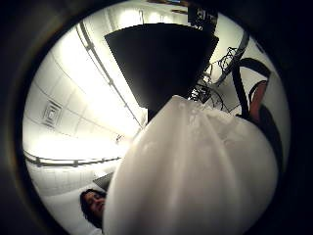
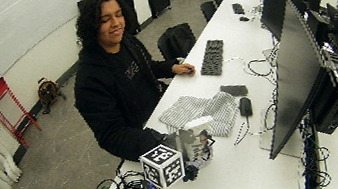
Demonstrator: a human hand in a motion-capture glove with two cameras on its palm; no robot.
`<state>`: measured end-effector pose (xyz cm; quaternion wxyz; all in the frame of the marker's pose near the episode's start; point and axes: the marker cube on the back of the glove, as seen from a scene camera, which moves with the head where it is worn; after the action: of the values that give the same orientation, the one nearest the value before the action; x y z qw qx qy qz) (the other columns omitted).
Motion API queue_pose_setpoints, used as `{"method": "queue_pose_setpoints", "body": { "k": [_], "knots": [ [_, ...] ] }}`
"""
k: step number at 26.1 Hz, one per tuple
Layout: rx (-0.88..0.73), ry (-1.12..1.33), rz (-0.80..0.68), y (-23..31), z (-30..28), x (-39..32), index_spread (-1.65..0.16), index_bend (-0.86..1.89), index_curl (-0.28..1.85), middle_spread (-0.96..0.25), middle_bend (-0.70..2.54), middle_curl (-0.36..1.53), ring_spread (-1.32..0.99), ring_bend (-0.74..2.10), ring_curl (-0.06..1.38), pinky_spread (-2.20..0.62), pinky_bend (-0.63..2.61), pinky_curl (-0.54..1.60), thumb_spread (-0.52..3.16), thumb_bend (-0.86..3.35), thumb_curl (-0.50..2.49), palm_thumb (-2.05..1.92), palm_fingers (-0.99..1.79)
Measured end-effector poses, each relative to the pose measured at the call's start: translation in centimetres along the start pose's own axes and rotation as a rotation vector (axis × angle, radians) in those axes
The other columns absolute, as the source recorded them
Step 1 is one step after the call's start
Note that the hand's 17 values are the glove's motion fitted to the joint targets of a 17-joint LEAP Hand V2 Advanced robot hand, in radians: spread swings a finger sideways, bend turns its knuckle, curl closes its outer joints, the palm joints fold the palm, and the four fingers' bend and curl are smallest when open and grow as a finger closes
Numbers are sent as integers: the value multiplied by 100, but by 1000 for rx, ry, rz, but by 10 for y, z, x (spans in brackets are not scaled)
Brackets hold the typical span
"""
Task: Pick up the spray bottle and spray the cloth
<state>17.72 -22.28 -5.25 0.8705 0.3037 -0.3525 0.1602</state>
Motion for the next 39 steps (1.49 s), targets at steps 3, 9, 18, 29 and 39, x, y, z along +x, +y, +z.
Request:
{"method": "queue_pose_setpoints", "body": {
  "k": [3,9,18,29,39],
  "knots": [
    [-39,21,-9,8,-4,-4,-30,25,43,-23,51,50,-22,68,46,-31,45,40,41,-2,61,93,143],
    [-160,110,-72,13,-12,-32,-30,26,46,-22,53,51,-22,70,47,-31,46,41,36,-3,64,93,141],
    [-438,534,-192,16,-17,-92,-30,26,49,-22,54,52,-21,72,48,-32,47,42,32,-3,68,94,140],
    [-895,1031,-262,39,42,-112,-29,26,52,-22,54,51,-21,73,48,-31,48,42,30,-3,72,93,139],
    [-1112,1358,-261,69,96,-111,-29,25,53,-22,55,51,-20,74,48,-30,48,42,29,-3,74,93,139]
  ]
}}
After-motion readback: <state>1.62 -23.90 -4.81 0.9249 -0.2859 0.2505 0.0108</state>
